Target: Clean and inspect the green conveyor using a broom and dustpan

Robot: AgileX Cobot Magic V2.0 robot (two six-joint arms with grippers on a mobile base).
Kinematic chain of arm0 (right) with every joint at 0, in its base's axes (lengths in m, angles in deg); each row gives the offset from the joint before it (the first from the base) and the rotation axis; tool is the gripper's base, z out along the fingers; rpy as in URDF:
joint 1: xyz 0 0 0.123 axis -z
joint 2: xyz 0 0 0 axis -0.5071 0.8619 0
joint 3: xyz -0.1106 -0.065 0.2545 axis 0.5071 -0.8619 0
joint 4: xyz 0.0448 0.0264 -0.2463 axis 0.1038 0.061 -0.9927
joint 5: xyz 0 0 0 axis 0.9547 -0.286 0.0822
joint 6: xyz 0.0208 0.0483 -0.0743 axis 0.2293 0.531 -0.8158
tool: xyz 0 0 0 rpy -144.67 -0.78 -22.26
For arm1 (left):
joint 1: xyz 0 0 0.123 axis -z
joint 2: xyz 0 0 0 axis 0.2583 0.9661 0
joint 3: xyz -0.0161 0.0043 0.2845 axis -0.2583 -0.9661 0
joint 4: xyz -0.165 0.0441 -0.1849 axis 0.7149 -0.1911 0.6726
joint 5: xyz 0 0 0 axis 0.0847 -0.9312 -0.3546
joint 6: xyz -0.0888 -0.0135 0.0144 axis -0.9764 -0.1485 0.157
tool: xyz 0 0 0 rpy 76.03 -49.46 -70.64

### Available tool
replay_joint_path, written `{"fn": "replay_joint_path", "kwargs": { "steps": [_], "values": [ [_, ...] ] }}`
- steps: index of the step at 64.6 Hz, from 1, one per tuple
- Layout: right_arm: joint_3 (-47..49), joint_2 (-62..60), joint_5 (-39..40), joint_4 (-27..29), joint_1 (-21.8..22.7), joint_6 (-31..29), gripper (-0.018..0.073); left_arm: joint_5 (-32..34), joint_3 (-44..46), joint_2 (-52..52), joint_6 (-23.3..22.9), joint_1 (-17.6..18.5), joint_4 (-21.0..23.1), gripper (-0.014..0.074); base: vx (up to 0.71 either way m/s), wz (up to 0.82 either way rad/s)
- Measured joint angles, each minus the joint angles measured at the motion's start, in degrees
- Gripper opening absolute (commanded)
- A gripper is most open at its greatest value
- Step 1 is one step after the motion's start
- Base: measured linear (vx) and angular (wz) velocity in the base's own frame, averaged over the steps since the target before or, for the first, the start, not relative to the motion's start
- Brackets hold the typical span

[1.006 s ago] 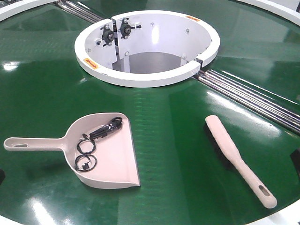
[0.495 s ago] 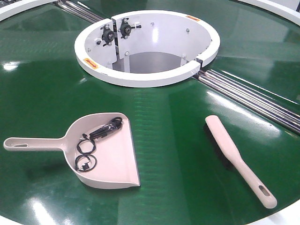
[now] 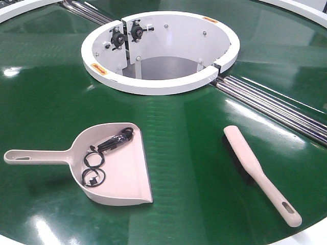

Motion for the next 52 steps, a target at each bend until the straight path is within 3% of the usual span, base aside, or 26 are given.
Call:
{"fn": "replay_joint_path", "kwargs": {
  "steps": [26, 32, 41, 46, 52],
  "values": [
    [0.00, 0.00, 0.05, 0.04, -0.04, 0.00, -0.0008, 1.80, -1.00, 0.00, -1.43, -0.07, 0.06, -0.0007, 0.00, 0.00],
    [0.00, 0.00, 0.05, 0.04, -0.04, 0.00, -0.0008, 4.47, -3.51, 0.00, -4.57, -2.14, 0.12, -0.0007, 0.00, 0.00],
    [0.00, 0.00, 0.05, 0.04, -0.06, 0.00, -0.0008, 6.07, -8.22, 0.00, -11.01, -8.87, -0.43, -0.0007, 0.00, 0.00],
    [0.00, 0.00, 0.05, 0.04, -0.06, 0.00, -0.0008, 6.73, -11.14, 0.00, -15.01, -11.50, -3.18, -0.0007, 0.00, 0.00],
    [0.00, 0.00, 0.05, 0.04, -0.06, 0.00, -0.0008, 8.03, -12.57, -0.32, -20.17, -12.24, -8.09, -0.0007, 0.00, 0.00]
  ]
}}
